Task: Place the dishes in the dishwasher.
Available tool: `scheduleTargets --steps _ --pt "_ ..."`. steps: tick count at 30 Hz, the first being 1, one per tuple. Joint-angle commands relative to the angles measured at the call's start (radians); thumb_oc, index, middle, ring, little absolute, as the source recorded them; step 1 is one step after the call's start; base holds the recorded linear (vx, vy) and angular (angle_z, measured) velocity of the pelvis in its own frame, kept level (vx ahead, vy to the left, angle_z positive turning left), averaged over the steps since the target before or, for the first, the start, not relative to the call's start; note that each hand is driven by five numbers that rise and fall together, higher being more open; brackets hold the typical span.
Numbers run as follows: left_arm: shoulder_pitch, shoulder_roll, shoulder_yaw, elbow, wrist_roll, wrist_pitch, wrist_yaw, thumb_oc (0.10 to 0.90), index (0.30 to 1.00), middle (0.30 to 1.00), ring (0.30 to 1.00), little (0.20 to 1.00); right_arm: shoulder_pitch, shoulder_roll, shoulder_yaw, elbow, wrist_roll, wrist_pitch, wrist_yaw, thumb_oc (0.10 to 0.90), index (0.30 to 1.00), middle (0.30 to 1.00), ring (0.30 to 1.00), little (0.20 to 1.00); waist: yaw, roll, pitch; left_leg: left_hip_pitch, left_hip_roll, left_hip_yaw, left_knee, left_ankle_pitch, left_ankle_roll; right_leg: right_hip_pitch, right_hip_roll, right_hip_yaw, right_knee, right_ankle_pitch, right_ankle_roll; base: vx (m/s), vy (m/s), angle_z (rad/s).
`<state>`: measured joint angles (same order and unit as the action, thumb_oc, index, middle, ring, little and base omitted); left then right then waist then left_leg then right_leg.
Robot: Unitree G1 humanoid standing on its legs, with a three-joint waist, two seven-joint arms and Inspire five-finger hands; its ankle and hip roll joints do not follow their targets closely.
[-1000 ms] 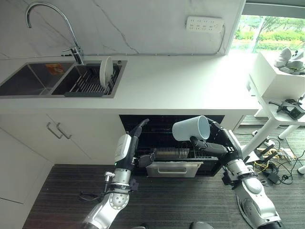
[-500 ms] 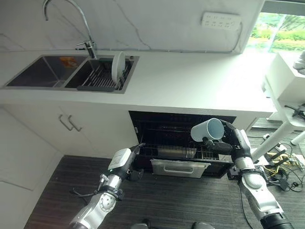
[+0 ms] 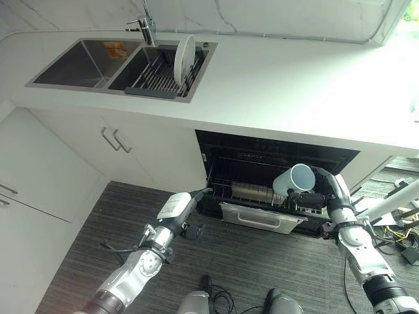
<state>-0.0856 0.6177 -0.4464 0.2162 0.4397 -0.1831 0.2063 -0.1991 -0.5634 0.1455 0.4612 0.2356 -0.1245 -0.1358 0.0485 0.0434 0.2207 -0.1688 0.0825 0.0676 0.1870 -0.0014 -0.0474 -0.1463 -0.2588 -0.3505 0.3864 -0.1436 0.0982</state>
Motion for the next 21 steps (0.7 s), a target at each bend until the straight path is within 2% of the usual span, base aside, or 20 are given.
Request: scheduleTargets --steps 1,7,12,21 --pt "-0.059 0.049 0.045 -0.124 0.012 -0.091 0.023 0.8 0.9 0.9 0.9 0.9 -0.108 -0.068 -0.029 -0.05 -0.047 -0.074 -0.007 0.4 0.3 0.3 0.3 0.3 0.006 -0.014 -0.025 0.014 0.036 0.043 0.113 -0.183 -0.009 0.065 0.029 0.077 -0.086 -0.029 0.054 0.02 -0.028 0.07" --pt "-0.079 0.066 0.041 -0.13 0.002 -0.106 -0.011 0.8 0.9 0.9 0.9 0.9 -0.134 -0.084 -0.02 0.023 -0.05 -0.062 -0.014 0.4 0.3 0.3 0.3 0.3 0.012 -0.011 -0.007 0.006 0.033 0.029 0.113 -0.178 -0.01 0.064 0.034 0.079 -0.086 -0.028 0.053 0.01 -0.05 0.08" --pt "-0.167 0.108 0.01 -0.118 0.025 -0.147 -0.03 0.8 0.9 0.9 0.9 0.9 -0.238 -0.124 -0.006 0.114 -0.037 -0.061 -0.01 0.4 0.3 0.3 0.3 0.3 0.015 0.001 0.036 -0.029 0.025 0.014 0.113 -0.168 -0.008 0.039 0.039 0.084 -0.086 -0.021 0.052 -0.1 -0.052 0.04" --pt "-0.233 0.142 -0.008 -0.123 0.001 -0.148 -0.053 0.8 0.9 0.9 0.9 0.9 -0.372 -0.166 0.029 0.274 -0.07 -0.059 0.0 0.4 0.3 0.3 0.3 0.3 0.019 0.02 0.081 -0.06 0.017 0.028 0.113 -0.16 -0.007 -0.002 0.025 0.097 -0.086 -0.004 0.063 -0.05 -0.02 0.06"
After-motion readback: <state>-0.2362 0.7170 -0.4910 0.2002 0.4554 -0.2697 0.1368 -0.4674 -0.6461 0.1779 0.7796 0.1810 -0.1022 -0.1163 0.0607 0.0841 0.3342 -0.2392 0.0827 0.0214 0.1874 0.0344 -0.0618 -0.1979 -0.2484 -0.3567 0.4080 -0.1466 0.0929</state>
